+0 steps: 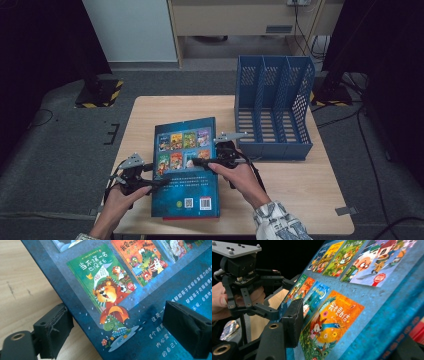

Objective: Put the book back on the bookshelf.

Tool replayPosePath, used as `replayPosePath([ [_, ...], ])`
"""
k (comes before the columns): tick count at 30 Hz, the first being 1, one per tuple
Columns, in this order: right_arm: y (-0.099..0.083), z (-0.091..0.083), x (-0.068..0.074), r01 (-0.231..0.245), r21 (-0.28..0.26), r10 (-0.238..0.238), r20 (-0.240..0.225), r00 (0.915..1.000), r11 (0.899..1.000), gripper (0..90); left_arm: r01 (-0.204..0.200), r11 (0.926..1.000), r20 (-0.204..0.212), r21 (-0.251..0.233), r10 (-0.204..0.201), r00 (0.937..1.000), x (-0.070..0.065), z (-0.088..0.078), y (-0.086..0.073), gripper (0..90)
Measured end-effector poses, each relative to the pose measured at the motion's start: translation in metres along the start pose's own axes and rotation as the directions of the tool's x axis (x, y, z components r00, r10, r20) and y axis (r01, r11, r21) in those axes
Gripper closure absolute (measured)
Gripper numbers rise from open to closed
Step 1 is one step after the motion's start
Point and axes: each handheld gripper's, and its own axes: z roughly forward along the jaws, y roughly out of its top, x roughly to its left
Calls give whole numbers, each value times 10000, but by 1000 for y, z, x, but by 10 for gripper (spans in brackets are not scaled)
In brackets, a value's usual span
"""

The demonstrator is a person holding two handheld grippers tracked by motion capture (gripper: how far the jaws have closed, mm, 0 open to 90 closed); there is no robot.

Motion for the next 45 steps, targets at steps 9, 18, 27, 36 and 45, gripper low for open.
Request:
replayPosePath([
  [9,12,-5,3,408,-280,-408,22,9992,9988,500,-125,9994,-118,-329,121,9999,0,-2,7,109],
  [18,19,-7,4,493,-365,-496,-66,9987,9981,528,-220,9982,-162,-554,211,9996,2,-4,12,117],
  [27,22,-7,6,615,-416,-621,-138,9980,9972,527,-371,9971,-275,-660,353,9990,2,-7,14,157],
  [36,24,-7,8,749,-413,-758,-200,9969,9963,537,-535,9972,-322,-515,518,9981,2,-11,16,184],
  [45,30,-8,13,994,-391,-999,-100,9949,9943,535,-578,9961,-388,-674,553,9977,2,-13,18,184],
])
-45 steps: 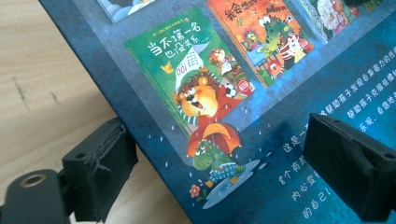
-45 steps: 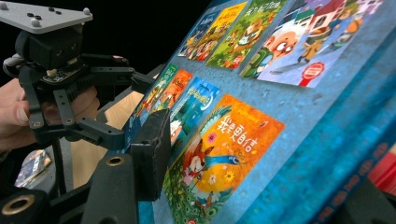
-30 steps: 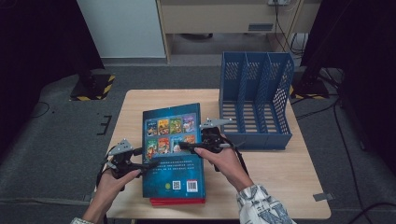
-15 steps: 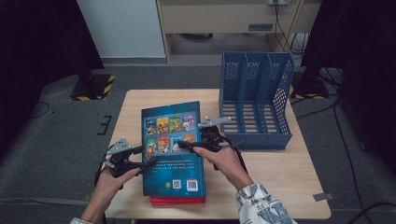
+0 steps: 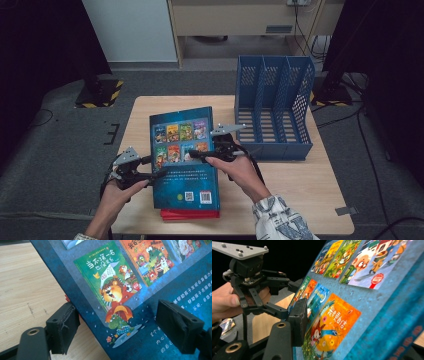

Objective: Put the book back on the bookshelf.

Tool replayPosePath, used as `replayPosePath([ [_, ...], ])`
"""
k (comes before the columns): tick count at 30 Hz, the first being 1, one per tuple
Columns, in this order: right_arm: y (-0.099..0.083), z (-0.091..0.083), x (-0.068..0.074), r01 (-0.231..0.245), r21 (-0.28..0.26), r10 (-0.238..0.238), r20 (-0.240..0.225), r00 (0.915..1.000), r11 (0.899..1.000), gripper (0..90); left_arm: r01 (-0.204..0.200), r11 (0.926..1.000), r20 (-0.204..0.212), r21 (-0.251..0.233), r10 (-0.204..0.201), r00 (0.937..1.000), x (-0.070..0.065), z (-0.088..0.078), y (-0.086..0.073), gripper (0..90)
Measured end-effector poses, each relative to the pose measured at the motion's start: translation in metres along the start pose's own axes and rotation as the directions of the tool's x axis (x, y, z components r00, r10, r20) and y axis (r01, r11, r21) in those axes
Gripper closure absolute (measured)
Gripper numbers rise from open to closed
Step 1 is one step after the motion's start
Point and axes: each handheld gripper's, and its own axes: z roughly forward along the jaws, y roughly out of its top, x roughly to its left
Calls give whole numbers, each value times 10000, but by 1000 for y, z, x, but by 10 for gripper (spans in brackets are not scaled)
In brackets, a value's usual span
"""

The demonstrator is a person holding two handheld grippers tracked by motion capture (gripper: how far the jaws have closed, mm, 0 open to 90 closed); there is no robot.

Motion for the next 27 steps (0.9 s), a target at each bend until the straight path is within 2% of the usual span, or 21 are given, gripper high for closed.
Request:
replayPosePath([
  [10,4,4,2,-36,13,36,-7,10000,10000,503,-90,9999,-110,-123,88,9999,-3,-2,3,184],
  [14,6,2,4,-89,-89,87,-237,9997,9999,593,-168,9997,-155,-166,166,9997,-3,-2,3,187],
  [15,6,2,4,-89,-89,87,-237,9997,9999,593,-168,9997,-155,-166,166,9997,-3,-2,3,187],
  [17,10,1,6,-139,-221,128,-464,9988,9997,647,-298,9993,-279,-247,291,9992,-4,-5,5,194],
  [22,15,-1,9,-4,-399,-18,-565,9984,9992,703,-376,9981,-420,-481,355,9985,-3,-7,8,204],
  [27,17,-3,9,-141,-632,92,-778,9969,9979,739,-403,9958,-502,-820,362,9981,-2,-9,9,170],
])
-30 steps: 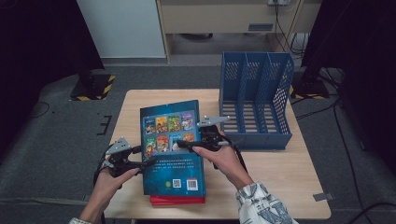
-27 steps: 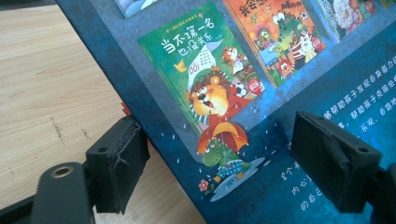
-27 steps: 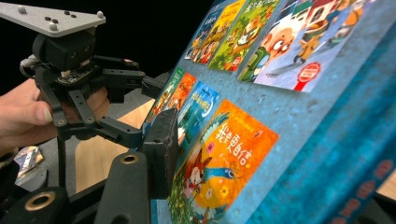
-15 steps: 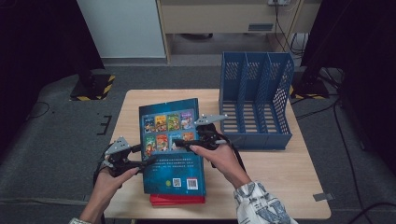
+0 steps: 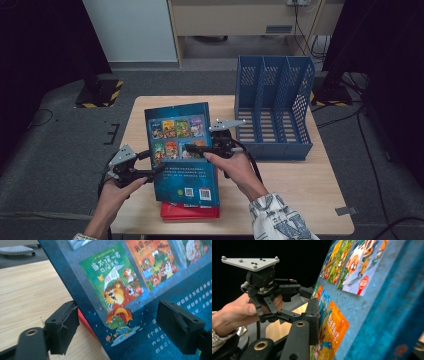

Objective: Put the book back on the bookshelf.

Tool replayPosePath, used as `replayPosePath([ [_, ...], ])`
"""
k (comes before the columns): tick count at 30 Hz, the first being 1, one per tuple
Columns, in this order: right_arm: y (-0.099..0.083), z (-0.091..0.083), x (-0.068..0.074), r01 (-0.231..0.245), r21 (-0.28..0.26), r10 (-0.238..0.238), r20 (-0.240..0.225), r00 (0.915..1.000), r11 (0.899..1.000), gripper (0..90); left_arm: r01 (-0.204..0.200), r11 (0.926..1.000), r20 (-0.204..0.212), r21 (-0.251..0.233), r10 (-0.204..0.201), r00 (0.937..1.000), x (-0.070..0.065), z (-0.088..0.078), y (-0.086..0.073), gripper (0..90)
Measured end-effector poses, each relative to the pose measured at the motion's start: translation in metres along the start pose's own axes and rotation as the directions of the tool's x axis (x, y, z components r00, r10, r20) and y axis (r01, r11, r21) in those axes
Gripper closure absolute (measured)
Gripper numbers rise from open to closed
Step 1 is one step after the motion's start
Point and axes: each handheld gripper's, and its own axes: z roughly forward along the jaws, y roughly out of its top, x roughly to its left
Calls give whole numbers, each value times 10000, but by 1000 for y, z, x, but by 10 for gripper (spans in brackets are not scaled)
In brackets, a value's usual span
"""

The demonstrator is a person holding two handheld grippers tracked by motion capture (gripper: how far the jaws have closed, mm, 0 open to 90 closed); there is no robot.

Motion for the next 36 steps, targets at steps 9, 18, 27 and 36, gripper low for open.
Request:
replayPosePath([
  [9,1,-2,1,160,-162,-166,-357,9992,9997,759,108,9999,-20,-132,-108,9999,5,-7,5,128],
  [18,2,-6,3,394,-454,-418,-532,9977,9982,780,-116,9994,716,316,93,9974,8,4,9,99],
  [27,2,-8,6,705,-651,-755,-790,9940,9954,789,-254,9982,1676,547,159,9857,9,13,10,115],
  [36,2,-10,5,1171,-466,-1193,-465,9918,9920,735,-41,9984,1753,568,-59,9845,11,8,12,260],
])
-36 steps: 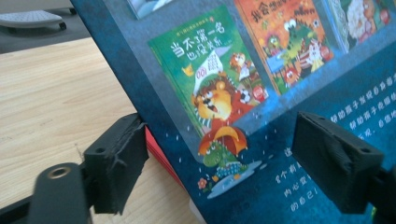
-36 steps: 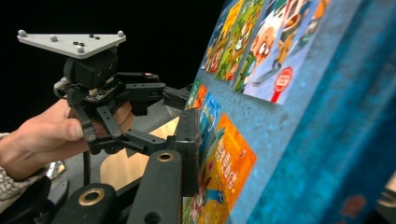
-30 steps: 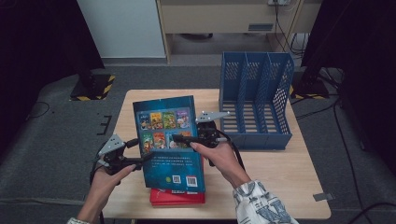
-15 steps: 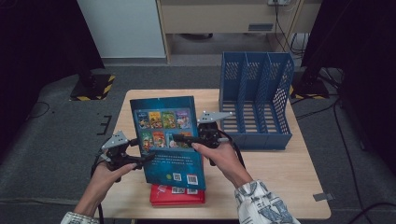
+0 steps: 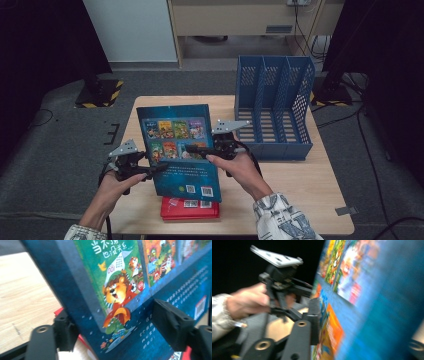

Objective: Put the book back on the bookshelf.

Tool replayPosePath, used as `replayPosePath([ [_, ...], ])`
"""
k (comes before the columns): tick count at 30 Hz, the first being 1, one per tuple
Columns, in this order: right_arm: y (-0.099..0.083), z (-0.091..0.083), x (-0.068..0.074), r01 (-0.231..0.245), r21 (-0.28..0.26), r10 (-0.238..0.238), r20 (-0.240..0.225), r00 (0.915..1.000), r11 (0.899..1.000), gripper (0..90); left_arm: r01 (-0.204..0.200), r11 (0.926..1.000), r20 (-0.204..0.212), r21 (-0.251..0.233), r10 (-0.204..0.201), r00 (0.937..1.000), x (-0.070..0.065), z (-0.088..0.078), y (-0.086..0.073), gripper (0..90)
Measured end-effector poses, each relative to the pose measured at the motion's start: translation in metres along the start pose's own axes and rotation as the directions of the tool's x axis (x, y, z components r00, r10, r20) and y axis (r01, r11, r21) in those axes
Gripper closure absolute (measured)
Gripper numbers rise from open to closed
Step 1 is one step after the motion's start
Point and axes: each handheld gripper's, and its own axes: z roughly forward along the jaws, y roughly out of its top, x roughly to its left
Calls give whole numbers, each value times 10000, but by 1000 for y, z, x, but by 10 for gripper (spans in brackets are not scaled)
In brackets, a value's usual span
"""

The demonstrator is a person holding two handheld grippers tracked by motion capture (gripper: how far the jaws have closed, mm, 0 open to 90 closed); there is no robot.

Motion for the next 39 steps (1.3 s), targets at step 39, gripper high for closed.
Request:
replayPosePath([
  [39,40,-23,-8,595,-965,-527,709,9961,9936,552,-1174,9928,-639,-256,1156,9912,-10,-17,14,532],
])
